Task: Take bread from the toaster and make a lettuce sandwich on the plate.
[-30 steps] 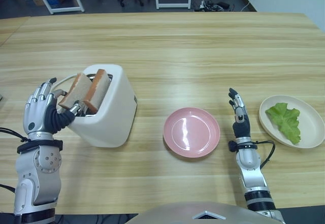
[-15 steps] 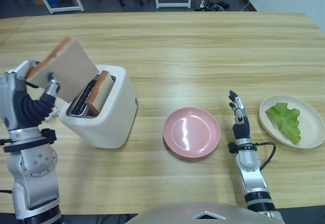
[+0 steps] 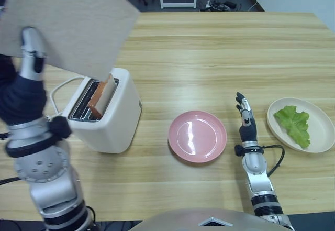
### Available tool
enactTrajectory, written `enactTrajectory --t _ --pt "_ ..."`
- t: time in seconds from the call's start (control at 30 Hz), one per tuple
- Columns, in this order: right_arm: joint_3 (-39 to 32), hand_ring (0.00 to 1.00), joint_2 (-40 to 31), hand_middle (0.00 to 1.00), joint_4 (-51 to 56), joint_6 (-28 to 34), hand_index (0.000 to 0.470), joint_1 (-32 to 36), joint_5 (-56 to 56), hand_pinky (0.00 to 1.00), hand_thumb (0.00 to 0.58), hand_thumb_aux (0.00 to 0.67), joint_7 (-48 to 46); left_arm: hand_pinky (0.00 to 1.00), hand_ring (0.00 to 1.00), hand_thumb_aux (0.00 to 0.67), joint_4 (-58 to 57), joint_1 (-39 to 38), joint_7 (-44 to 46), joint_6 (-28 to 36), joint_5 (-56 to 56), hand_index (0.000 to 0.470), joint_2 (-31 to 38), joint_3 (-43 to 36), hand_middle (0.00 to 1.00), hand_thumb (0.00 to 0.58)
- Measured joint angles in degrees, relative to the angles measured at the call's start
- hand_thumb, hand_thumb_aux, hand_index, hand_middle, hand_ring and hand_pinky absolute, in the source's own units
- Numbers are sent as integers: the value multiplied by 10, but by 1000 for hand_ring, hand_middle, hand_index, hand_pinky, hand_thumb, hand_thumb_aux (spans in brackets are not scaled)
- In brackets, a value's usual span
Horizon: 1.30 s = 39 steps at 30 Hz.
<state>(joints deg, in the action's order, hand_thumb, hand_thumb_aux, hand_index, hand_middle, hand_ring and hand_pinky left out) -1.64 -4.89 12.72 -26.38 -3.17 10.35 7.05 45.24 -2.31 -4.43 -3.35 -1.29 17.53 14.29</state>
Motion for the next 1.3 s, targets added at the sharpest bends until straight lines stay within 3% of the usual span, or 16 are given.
enactTrajectory --t 0.13,0.3,0.53,0.77,0.8,0.83,0.87,0.9,1.03,1.3 --pt "54 0 -34 0 -9 1 0 14 -14 0 0 0 6 1000 1000 670 -68 -32 47 20 -7 470 -56 -173 1000 580" --pt "84 0 -52 0 -28 6 0 17 -27 0 0 0 4 1000 1000 670 -236 -32 76 30 -81 470 -63 -276 1000 580" --pt "83 0 -50 0 -37 12 0 10 -26 0 0 0 -1 1000 1000 670 -407 11 121 42 -157 470 -43 -337 1000 580" --pt "83 0 -49 0 -41 14 0 2 -25 0 0 0 -2 1000 1000 670 -372 0 214 54 -155 470 1 -352 1000 580" --pt "83 0 -49 0 -42 15 0 0 -25 0 0 0 -2 976 976 604 -358 -4 226 57 -155 424 11 -351 976 574" --pt "83 0 -48 0 -42 15 0 -1 -25 0 0 0 -2 467 467 405 -341 -7 237 59 -156 284 22 -348 467 489" --pt "83 0 -47 0 -42 16 0 -3 -25 0 0 0 -2 0 0 55 -333 -8 241 62 -157 39 28 -347 0 92" --pt "82 0 -46 0 -43 17 0 -4 -25 0 0 0 -2 0 0 0 -326 -8 243 66 -165 0 36 -345 0 0" --pt "80 0 -44 0 -48 20 0 -4 -25 0 0 0 -3 0 0 0 -323 -6 211 74 -234 0 50 -338 0 0" --pt "79 0 -44 0 -67 25 0 -10 -23 0 0 0 -8 0 0 0 -326 50 -21 74 -500 0 57 -337 0 0"
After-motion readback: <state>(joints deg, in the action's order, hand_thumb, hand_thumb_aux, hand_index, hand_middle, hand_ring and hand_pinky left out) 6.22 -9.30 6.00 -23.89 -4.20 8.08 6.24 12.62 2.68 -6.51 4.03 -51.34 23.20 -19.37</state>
